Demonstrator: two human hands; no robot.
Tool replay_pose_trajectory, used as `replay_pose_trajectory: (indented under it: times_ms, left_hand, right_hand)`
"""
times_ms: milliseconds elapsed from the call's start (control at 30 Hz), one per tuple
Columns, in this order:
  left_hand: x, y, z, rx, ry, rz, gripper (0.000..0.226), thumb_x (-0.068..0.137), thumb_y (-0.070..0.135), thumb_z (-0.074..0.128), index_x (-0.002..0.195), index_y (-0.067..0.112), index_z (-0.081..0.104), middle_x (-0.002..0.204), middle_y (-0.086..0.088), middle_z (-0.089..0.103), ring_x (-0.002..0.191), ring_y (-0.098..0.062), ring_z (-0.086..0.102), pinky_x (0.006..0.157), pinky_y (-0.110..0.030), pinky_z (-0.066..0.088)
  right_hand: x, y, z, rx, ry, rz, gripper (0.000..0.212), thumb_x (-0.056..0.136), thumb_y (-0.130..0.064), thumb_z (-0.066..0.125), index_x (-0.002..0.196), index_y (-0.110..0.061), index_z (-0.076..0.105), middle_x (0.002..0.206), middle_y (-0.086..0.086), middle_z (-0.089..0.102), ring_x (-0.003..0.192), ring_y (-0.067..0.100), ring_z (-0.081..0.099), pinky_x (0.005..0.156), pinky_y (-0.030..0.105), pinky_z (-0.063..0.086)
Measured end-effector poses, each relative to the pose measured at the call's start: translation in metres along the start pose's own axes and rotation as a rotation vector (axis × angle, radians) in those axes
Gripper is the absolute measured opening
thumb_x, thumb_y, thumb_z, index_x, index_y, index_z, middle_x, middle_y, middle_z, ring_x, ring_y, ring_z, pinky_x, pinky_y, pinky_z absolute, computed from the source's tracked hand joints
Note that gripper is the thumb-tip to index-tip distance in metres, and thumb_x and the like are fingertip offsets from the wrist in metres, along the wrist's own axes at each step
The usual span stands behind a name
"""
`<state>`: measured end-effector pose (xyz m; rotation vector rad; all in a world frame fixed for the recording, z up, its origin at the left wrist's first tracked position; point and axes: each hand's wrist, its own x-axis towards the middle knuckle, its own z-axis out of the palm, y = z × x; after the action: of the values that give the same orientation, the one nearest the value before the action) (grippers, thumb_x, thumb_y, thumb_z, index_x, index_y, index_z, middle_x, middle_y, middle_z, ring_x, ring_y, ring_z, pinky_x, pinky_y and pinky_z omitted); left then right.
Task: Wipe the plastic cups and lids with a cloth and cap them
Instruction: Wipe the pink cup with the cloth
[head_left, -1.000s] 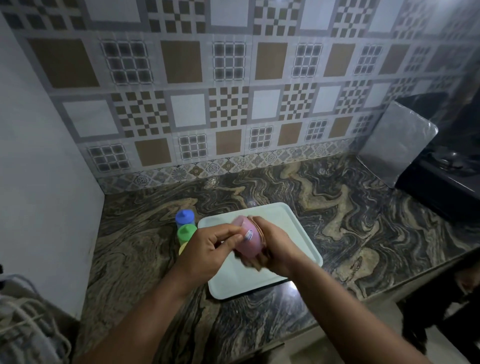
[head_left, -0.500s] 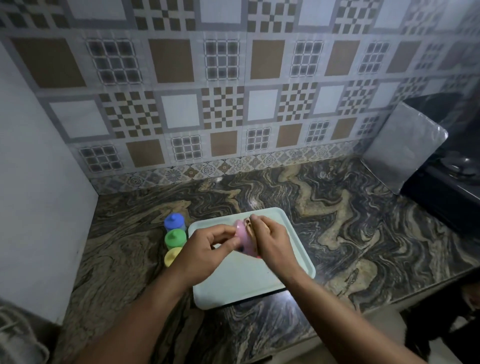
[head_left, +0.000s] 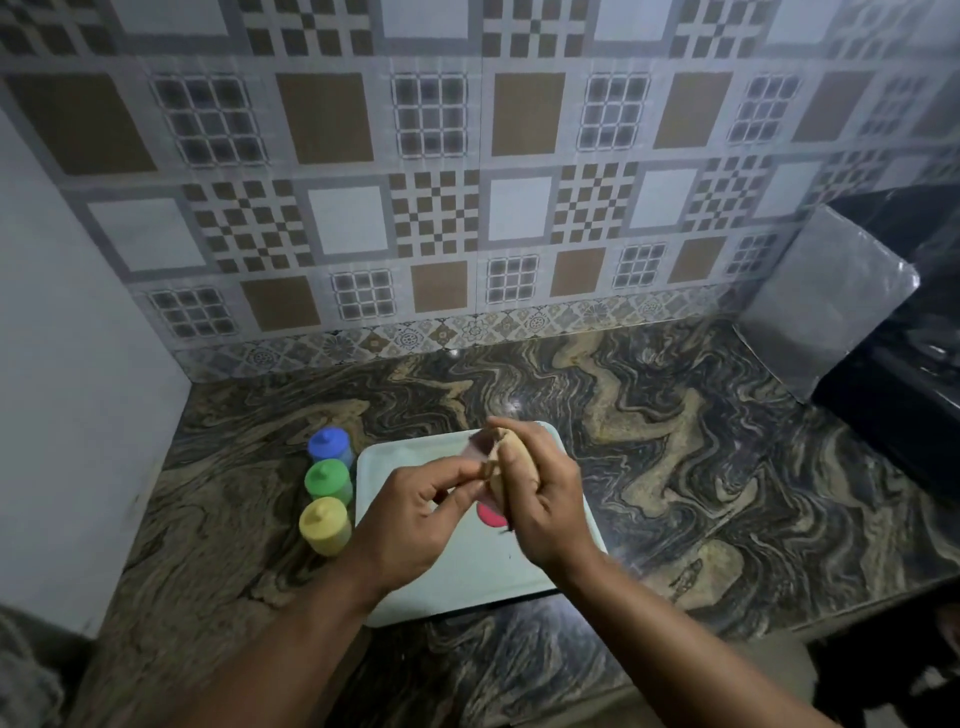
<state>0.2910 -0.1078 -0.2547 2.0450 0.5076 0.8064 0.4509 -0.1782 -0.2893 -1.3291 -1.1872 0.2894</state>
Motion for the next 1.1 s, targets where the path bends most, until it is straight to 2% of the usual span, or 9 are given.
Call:
replay_pose_trajectory:
  times_ms: [133, 267, 367, 467, 533, 633, 700, 900, 1100]
  left_hand:
    - [-0.001, -0.008, 0.005, 0.104, 0.020, 0.037, 0.015, 0.094, 0.015, 0.066, 0.103, 0.024, 0.074, 0.097, 0.014, 0.073, 0.085, -0.012, 0.069, 0.074, -0.030, 0.054]
    - [0.006, -0.005, 0.016, -0.020, 0.001, -0.192, 0.020, 0.097, 0.008, 0.063, 0.106, 0.022, 0.074, 0.099, 0.015, 0.076, 0.083, 0.003, 0.068, 0.067, -0.012, 0.047]
    - [0.007, 0.002, 0.024, -0.068, 0.025, -0.151, 0.020, 0.100, 0.005, 0.058, 0.107, 0.016, 0.072, 0.102, 0.007, 0.076, 0.094, -0.002, 0.070, 0.081, -0.019, 0.052]
    - [0.003, 0.004, 0.030, -0.040, 0.034, -0.115, 0.026, 0.098, 0.005, 0.061, 0.103, 0.028, 0.072, 0.095, 0.020, 0.074, 0.088, 0.002, 0.068, 0.078, -0.015, 0.050]
    - [0.002, 0.001, 0.029, -0.044, 0.041, -0.157, 0.029, 0.098, 0.005, 0.060, 0.101, 0.031, 0.072, 0.089, 0.021, 0.072, 0.077, 0.005, 0.063, 0.070, -0.014, 0.048]
    - [0.004, -0.002, 0.028, -0.029, -0.009, -0.188, 0.026, 0.100, 0.007, 0.058, 0.102, 0.029, 0.073, 0.091, 0.013, 0.073, 0.072, -0.002, 0.061, 0.064, -0.029, 0.053]
    - [0.005, 0.002, 0.030, -0.022, -0.030, -0.149, 0.027, 0.099, 0.003, 0.058, 0.103, 0.025, 0.073, 0.091, 0.018, 0.073, 0.077, 0.002, 0.064, 0.069, -0.020, 0.051]
    - [0.006, -0.003, 0.035, 0.023, 0.001, -0.085, 0.020, 0.098, 0.006, 0.061, 0.107, 0.017, 0.075, 0.096, 0.010, 0.076, 0.089, -0.005, 0.071, 0.081, -0.018, 0.052]
    - [0.012, -0.016, 0.035, -0.128, 0.405, -0.281, 0.018, 0.097, 0.017, 0.061, 0.095, 0.031, 0.071, 0.086, 0.011, 0.076, 0.075, -0.003, 0.066, 0.066, -0.021, 0.056]
  right_hand:
    - [0.026, -0.007, -0.017, 0.371, -0.388, 0.883, 0.050, 0.105, -0.040, 0.043, 0.085, -0.004, 0.071, 0.069, 0.025, 0.065, 0.045, 0.027, 0.057, 0.043, 0.030, 0.033]
    - [0.014, 0.018, -0.020, -0.075, -0.010, 0.184, 0.036, 0.104, -0.039, 0.055, 0.112, -0.009, 0.074, 0.097, 0.000, 0.076, 0.087, 0.011, 0.072, 0.076, 0.034, 0.055]
    - [0.007, 0.030, -0.024, -0.129, -0.064, -0.149, 0.032, 0.105, -0.028, 0.055, 0.121, -0.005, 0.071, 0.111, 0.002, 0.072, 0.105, 0.016, 0.070, 0.090, 0.026, 0.054]
    - [0.020, 0.026, -0.028, 0.283, -0.214, 0.518, 0.058, 0.097, -0.042, 0.053, 0.092, 0.014, 0.065, 0.080, 0.029, 0.063, 0.065, 0.031, 0.063, 0.048, 0.031, 0.045]
    - [0.027, 0.026, -0.031, 0.421, -0.439, 0.854, 0.071, 0.097, -0.048, 0.046, 0.089, 0.021, 0.057, 0.075, 0.043, 0.055, 0.060, 0.039, 0.052, 0.045, 0.036, 0.031]
    - [0.016, 0.033, -0.029, 0.213, -0.145, 0.475, 0.049, 0.104, -0.043, 0.053, 0.096, 0.002, 0.071, 0.079, 0.016, 0.073, 0.071, 0.026, 0.067, 0.059, 0.036, 0.048]
    - [0.003, 0.032, -0.026, 0.078, -0.053, 0.132, 0.036, 0.105, -0.039, 0.053, 0.111, -0.012, 0.076, 0.095, -0.002, 0.078, 0.090, 0.017, 0.075, 0.078, 0.036, 0.058]
    - [0.033, 0.028, -0.037, 0.446, -0.527, 0.926, 0.058, 0.101, -0.046, 0.042, 0.098, 0.007, 0.066, 0.083, 0.034, 0.055, 0.059, 0.034, 0.051, 0.044, 0.031, 0.033]
    - [0.016, 0.026, -0.027, 0.770, 0.048, 1.033, 0.047, 0.097, -0.054, 0.062, 0.077, -0.012, 0.063, 0.067, 0.011, 0.058, 0.054, 0.025, 0.052, 0.054, 0.028, 0.045]
